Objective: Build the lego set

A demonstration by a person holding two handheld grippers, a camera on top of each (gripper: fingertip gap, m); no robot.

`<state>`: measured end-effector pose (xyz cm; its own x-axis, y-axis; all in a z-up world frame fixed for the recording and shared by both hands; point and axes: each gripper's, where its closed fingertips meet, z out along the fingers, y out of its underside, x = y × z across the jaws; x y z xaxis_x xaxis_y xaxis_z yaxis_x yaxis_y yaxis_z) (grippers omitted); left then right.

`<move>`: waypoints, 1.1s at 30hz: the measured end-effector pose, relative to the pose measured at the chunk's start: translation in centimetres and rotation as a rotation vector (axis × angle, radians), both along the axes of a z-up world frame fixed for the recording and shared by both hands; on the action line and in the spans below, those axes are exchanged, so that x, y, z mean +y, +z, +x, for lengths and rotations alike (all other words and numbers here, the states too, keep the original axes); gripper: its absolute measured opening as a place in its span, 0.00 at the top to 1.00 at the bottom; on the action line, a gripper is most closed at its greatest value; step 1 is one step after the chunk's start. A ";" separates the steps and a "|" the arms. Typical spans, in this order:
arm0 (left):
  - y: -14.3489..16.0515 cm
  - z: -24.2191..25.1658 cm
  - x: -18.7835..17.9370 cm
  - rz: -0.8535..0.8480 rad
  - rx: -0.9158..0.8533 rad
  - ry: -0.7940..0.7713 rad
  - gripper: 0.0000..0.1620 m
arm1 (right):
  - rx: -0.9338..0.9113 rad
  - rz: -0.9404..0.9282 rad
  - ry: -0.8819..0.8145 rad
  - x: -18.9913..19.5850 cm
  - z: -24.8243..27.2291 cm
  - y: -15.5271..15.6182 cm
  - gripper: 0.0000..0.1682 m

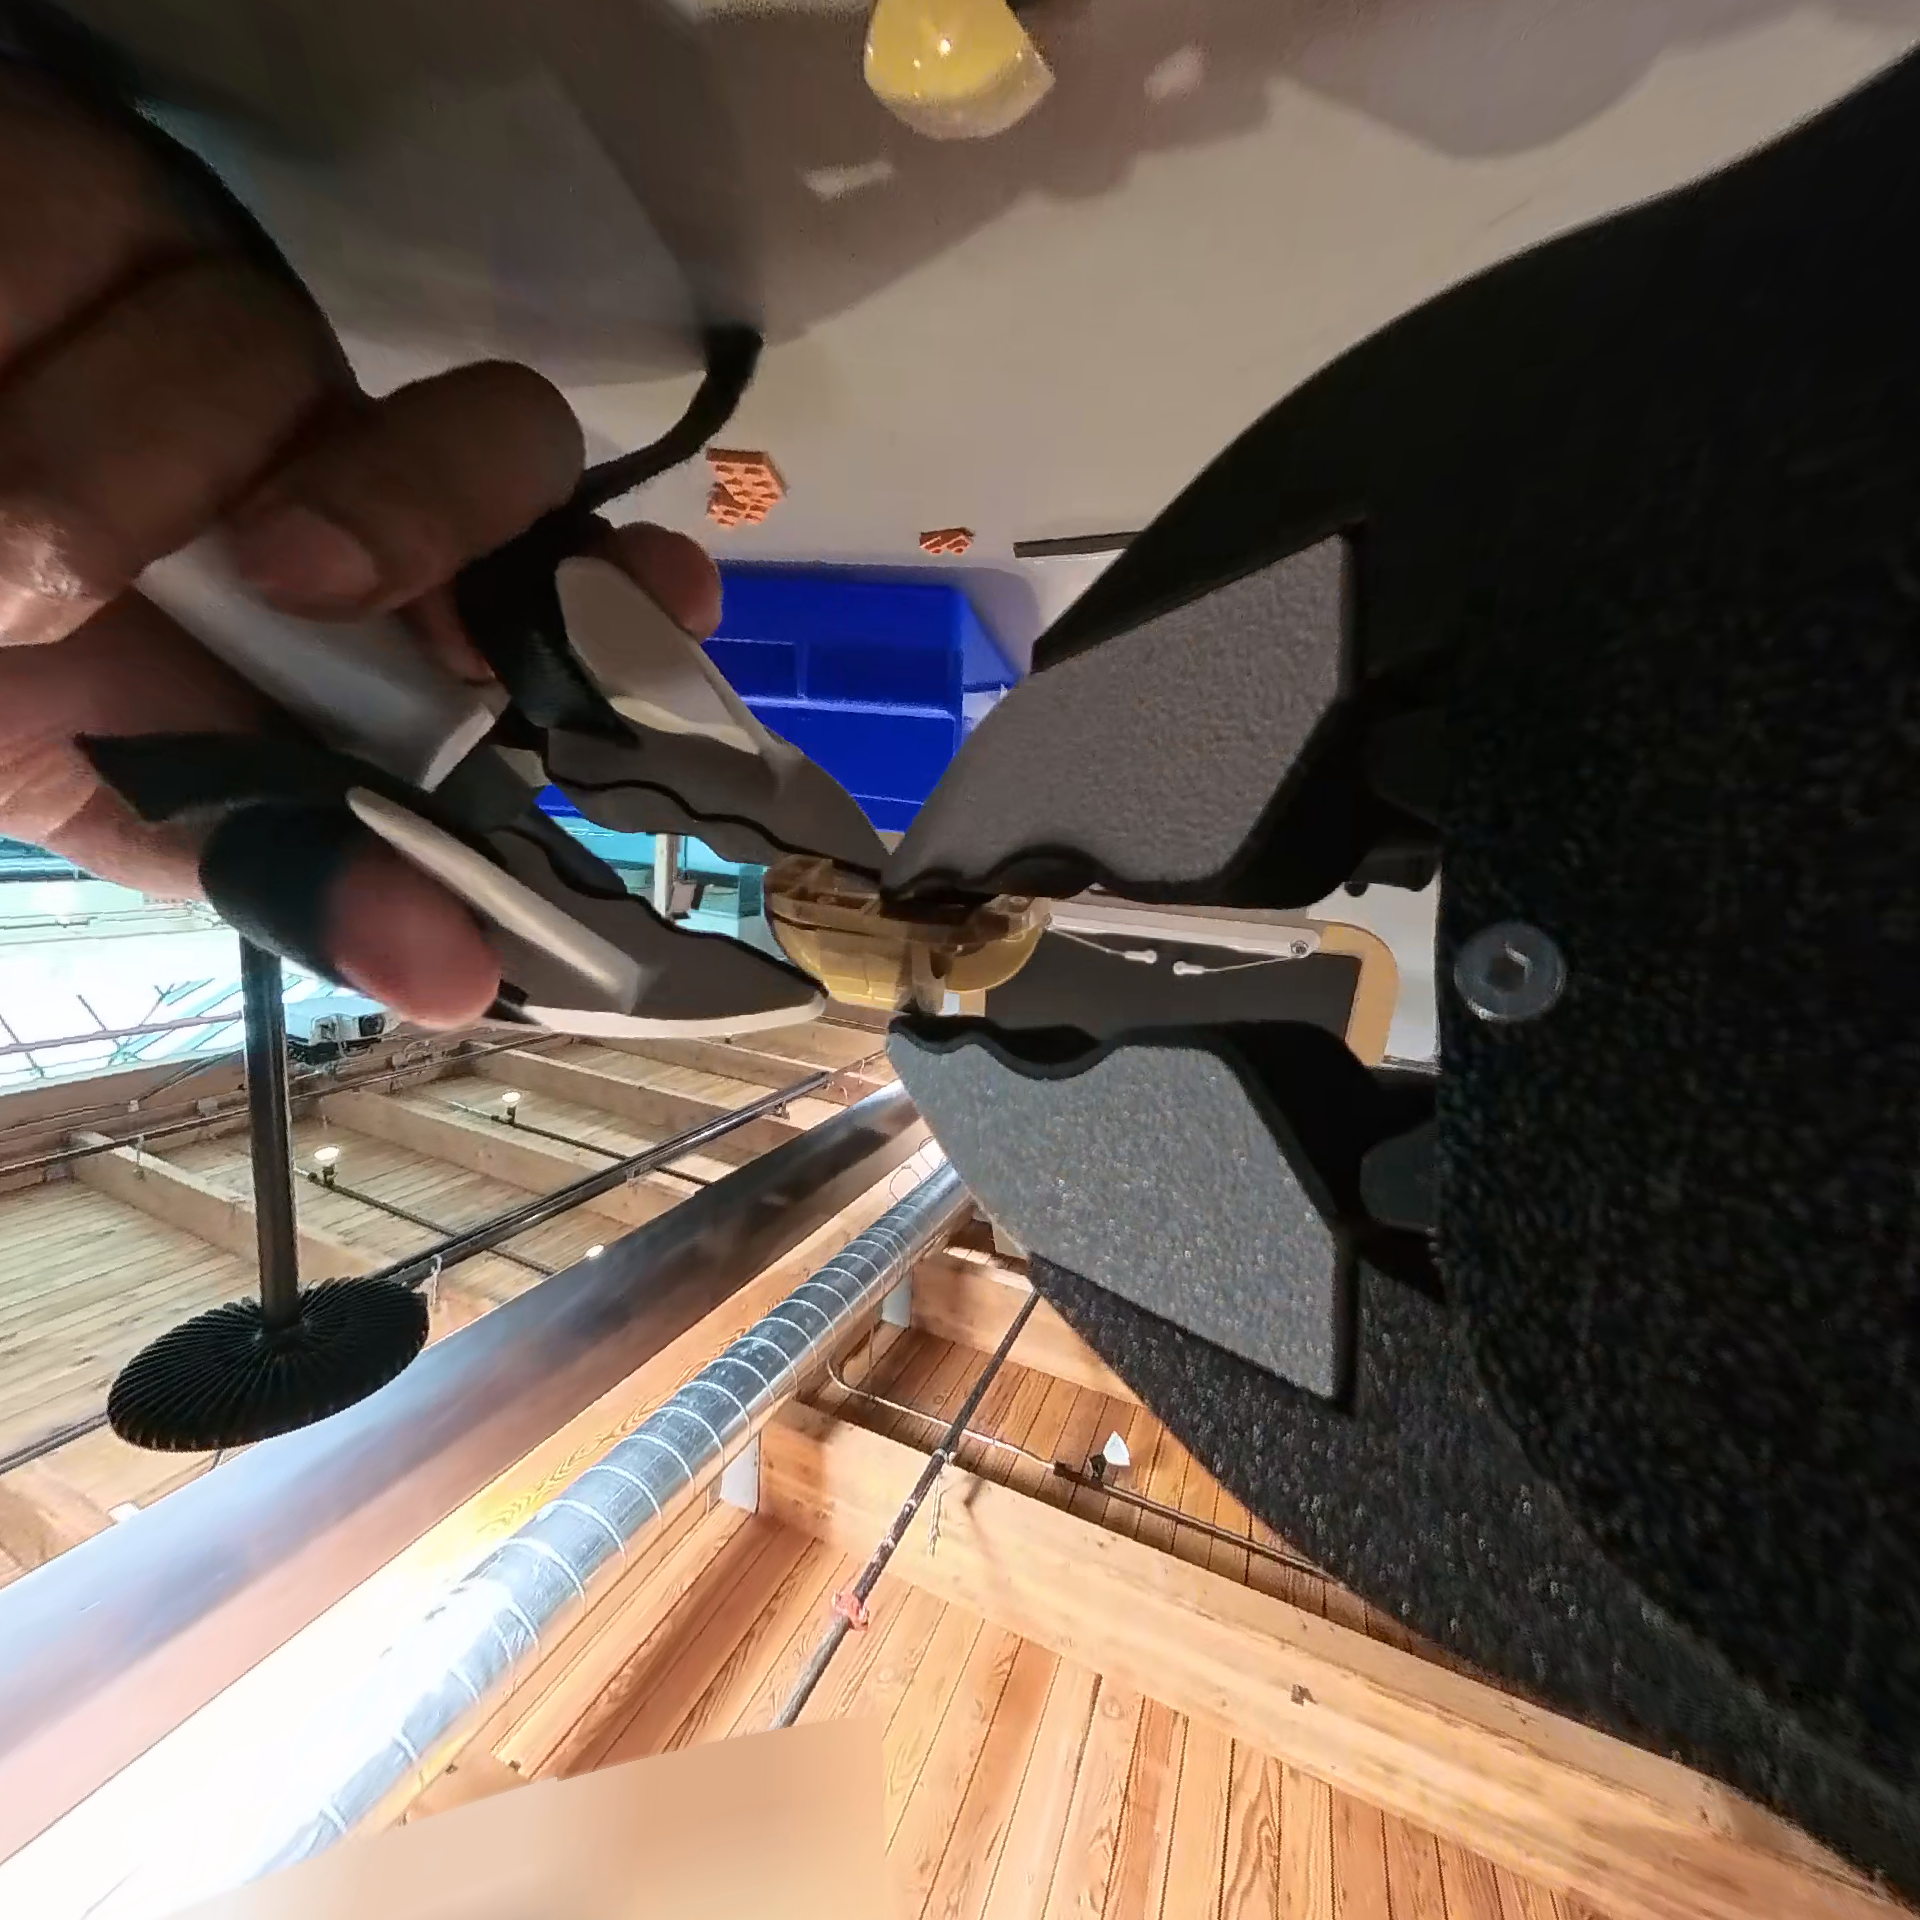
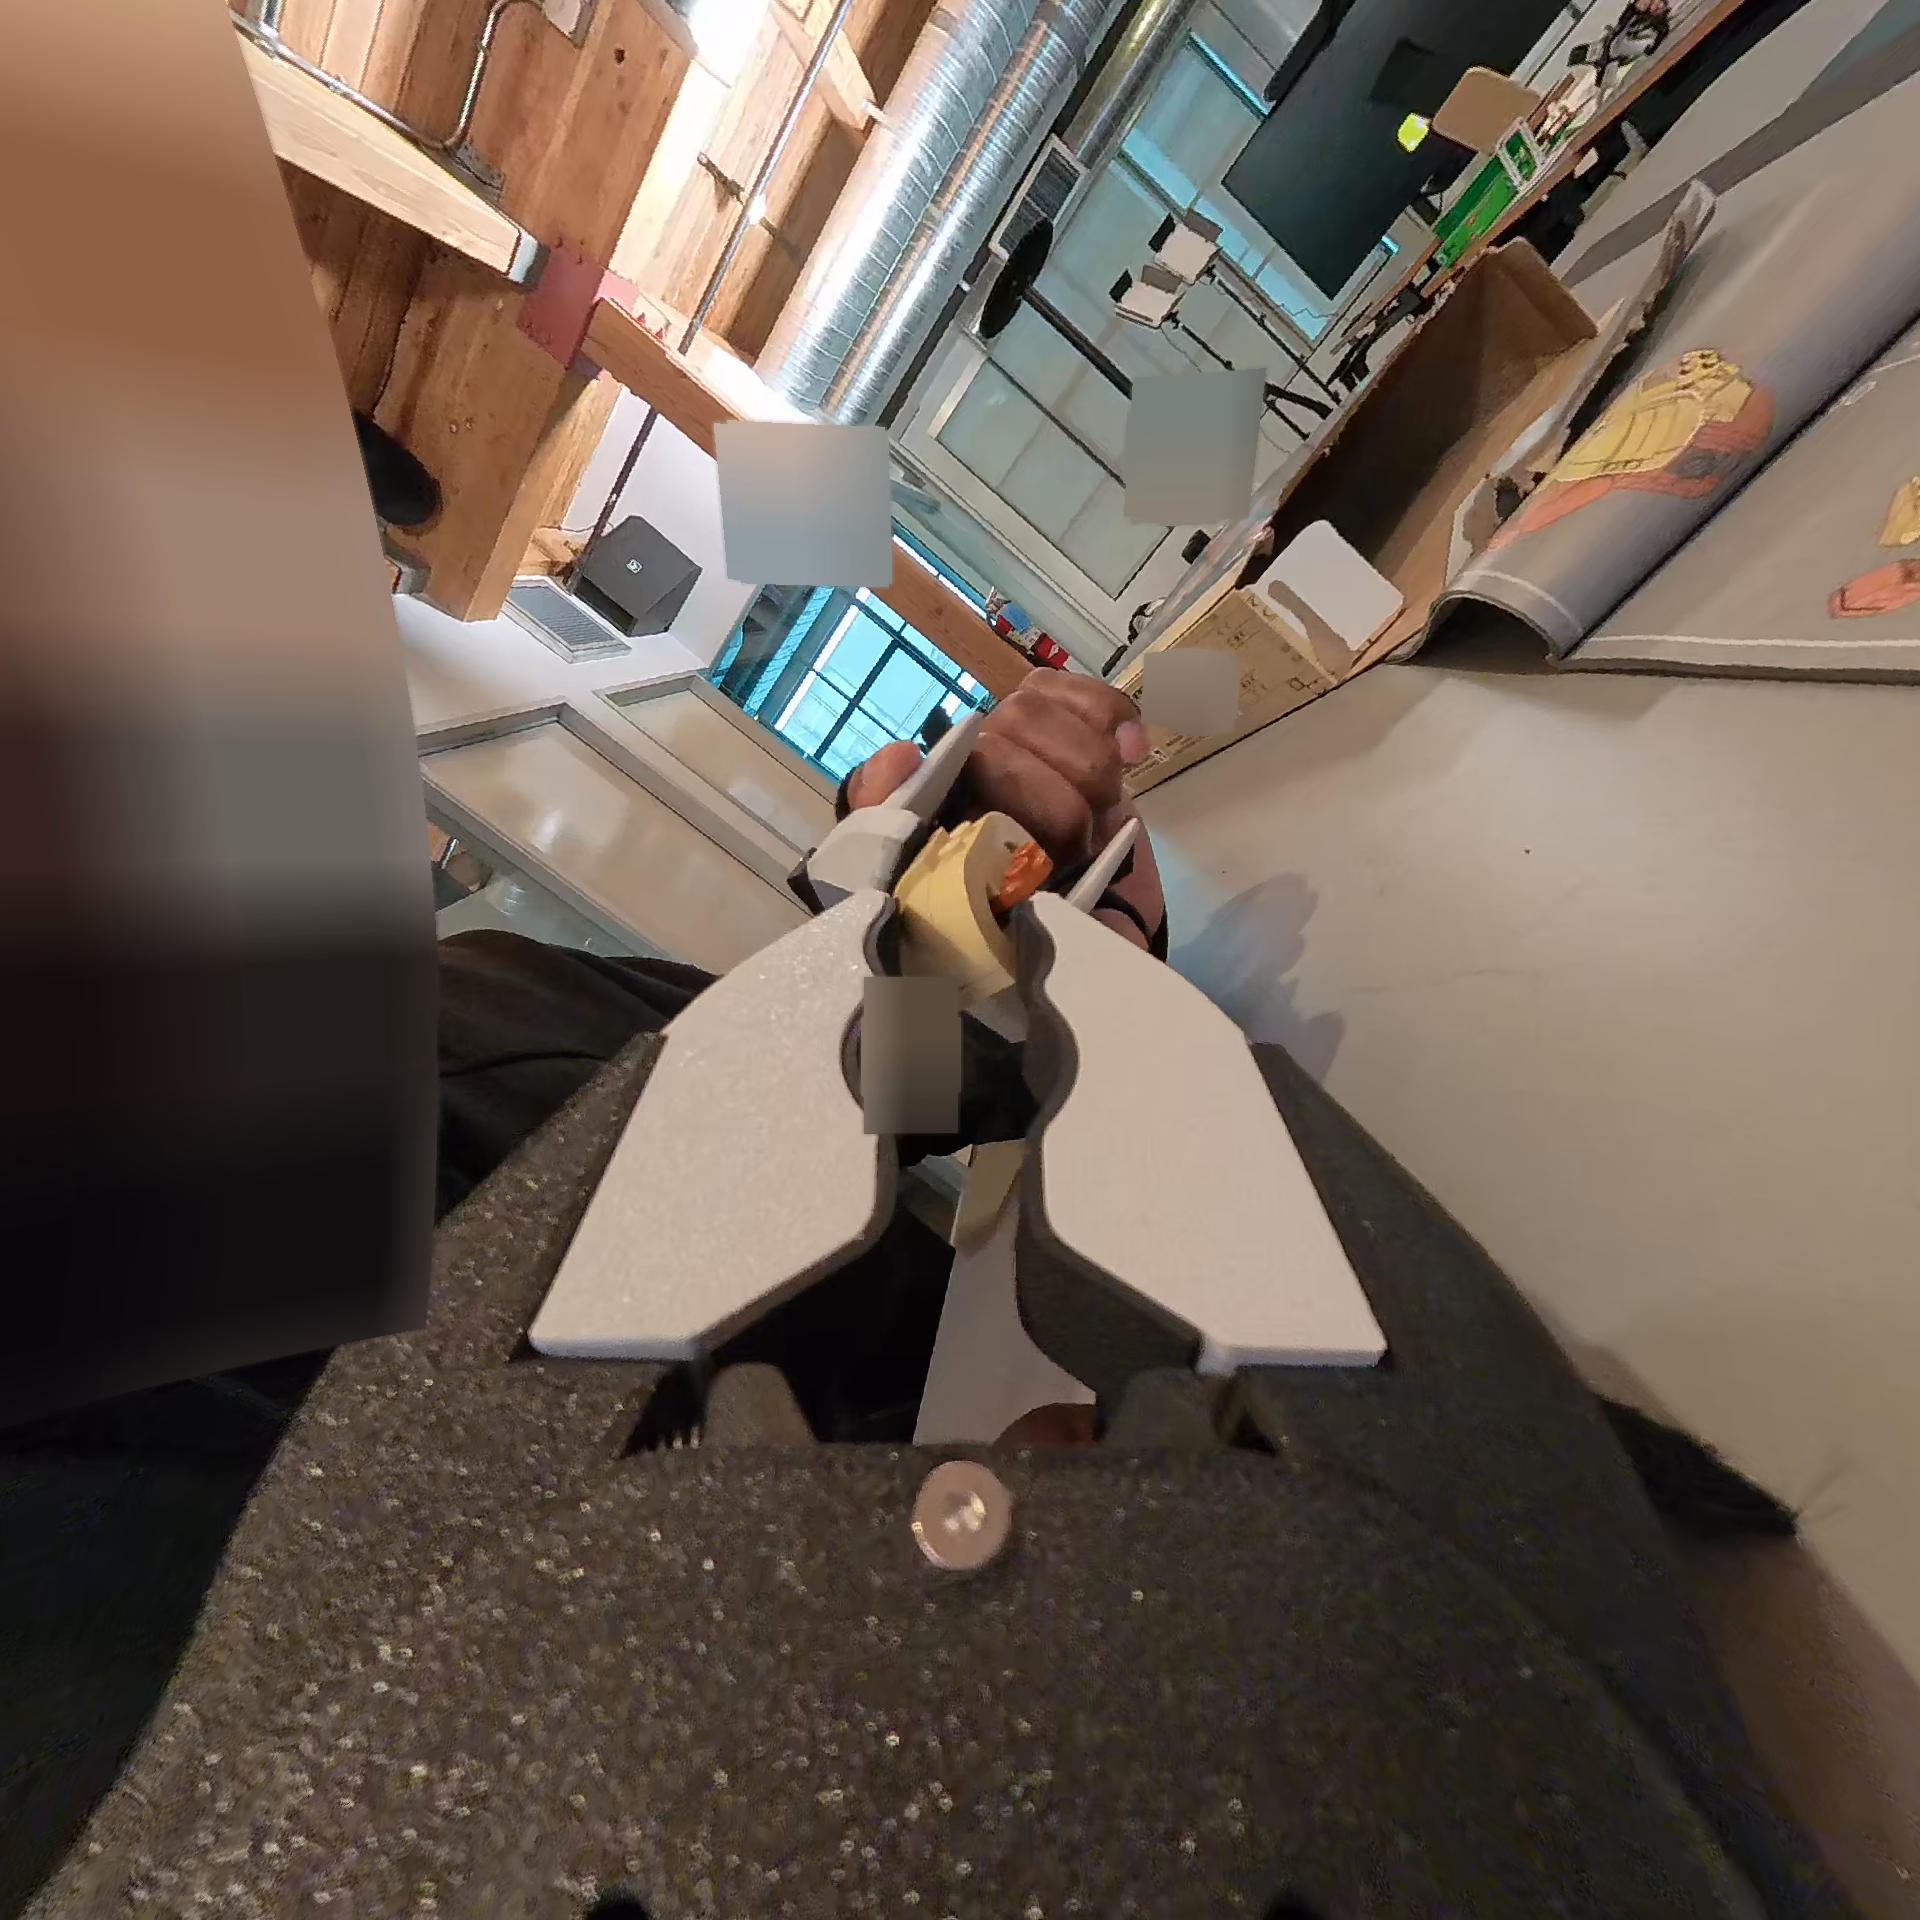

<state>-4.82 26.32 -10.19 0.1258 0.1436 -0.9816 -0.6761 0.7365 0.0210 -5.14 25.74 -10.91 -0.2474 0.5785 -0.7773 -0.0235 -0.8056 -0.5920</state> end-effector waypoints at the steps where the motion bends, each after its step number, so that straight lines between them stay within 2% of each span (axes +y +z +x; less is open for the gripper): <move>1: 0.1 0.0 0.0 0.002 -0.004 -0.002 0.88 | 0.005 0.012 -0.002 -0.1 0.0 0.1 0.88; 12: 0.2 -0.2 0.2 -0.004 -0.024 0.012 0.87 | -0.026 0.168 -0.065 -0.1 -0.1 0.1 0.89; 33: 0.1 -0.1 0.4 -0.033 -0.031 0.007 0.85 | -0.032 0.162 -0.054 -0.2 0.1 -0.1 0.90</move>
